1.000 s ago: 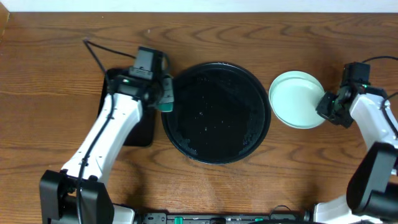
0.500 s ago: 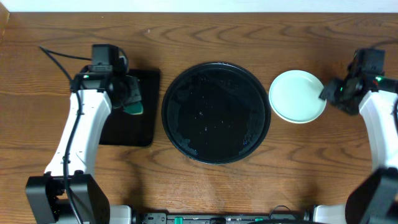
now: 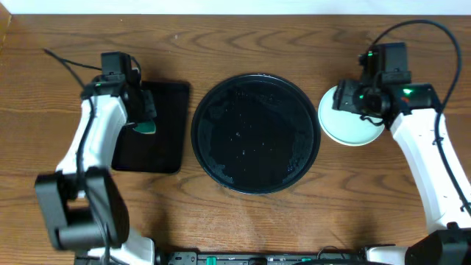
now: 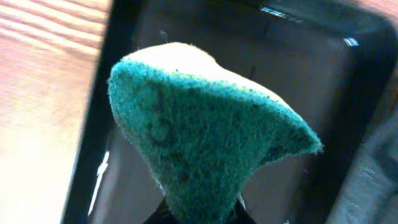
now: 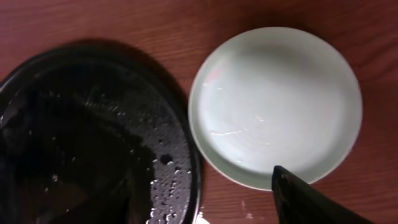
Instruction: Clean dirty plates on tray and stack at the side
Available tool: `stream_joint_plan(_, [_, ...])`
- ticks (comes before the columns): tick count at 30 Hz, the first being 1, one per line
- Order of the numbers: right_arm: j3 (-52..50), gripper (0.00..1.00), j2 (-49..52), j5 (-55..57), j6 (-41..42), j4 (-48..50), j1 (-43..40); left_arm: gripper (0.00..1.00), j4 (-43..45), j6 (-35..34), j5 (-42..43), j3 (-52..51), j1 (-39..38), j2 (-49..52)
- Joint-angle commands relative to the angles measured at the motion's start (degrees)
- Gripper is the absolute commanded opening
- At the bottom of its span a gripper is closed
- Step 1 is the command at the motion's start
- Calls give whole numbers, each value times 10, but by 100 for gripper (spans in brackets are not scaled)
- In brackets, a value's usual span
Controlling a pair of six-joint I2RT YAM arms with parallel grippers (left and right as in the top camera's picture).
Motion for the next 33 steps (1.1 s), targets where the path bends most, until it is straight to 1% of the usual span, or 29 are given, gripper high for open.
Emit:
stream_joint_plan(1, [0,72,1,1,-7,-2,15,22,10,13,-11,9,2,39])
stream_joint_plan(4, [0,75,1,1,-7,-9,18,38,13,8,-11,9,2,56])
stream_joint_plan(5, [0,76,1,1,-7,-11,18,48,13,4,-11,9,2,57])
stream_joint_plan(7, [0,77,1,1,-7,-11,18,60,13,-3,-11,10,2,52])
stream_joint_plan(8, [0,77,1,1,-7,-10,18,64,13,-5,-9,11,2,48])
stream_joint_plan(11, [0,77,-2,-1,-7,-9,18,72,8,-6,28,21,2,23])
stream_joint_plan(14, [3,78,-15,-2,-7,-12,18,75,10,-40,88,31,2,-25])
stream_joint_plan(17, [21,79,-39,-1,-7,-23,18,75,26,-116,164,31,2,-81])
stream_joint_plan(19, [38,82,-59,0,-7,-33,17,76,26,-148,187,31,2,-106])
stream_joint_plan(20, [49,86,-71,0,-7,-38,17,76,26,-151,187,31,2,-117])
stream_joint_plan(22, [66,99,-99,0,-7,-44,17,76,27,-151,189,31,2,-133])
stream_joint_plan(28, [79,99,-204,-3,-6,-61,17,76,26,-150,189,31,2,-141])
stream_joint_plan(33, [79,99,-277,-30,-3,-72,18,77,26,-150,189,30,2,-141])
